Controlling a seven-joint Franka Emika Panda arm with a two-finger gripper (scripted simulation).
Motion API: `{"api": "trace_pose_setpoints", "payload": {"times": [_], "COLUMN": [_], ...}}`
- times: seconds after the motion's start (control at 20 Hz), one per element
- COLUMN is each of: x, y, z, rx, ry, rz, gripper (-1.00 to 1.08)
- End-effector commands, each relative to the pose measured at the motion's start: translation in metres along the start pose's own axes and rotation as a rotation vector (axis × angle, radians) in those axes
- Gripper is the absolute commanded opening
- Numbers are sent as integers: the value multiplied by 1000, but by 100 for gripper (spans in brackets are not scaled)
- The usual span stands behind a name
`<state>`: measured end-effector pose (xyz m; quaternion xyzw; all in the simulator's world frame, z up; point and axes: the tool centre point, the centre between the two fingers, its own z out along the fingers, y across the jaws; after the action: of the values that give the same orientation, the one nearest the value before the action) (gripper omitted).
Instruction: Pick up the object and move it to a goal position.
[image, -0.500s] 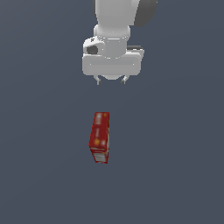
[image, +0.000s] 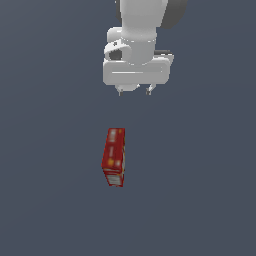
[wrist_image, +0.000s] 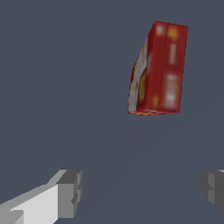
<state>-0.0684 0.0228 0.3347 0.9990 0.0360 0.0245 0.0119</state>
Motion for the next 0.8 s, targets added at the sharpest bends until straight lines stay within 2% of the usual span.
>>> {"api": "trace_pose_setpoints", "payload": {"times": [0.0, 0.4, 0.75], "x": [0, 4, 24], "y": [-5, -2, 8], "z": [-1, 1, 10], "rx": [1, 2, 7], "ry": [3, 1, -6], "rz": [-4, 0, 17], "gripper": [100, 100, 100]}}
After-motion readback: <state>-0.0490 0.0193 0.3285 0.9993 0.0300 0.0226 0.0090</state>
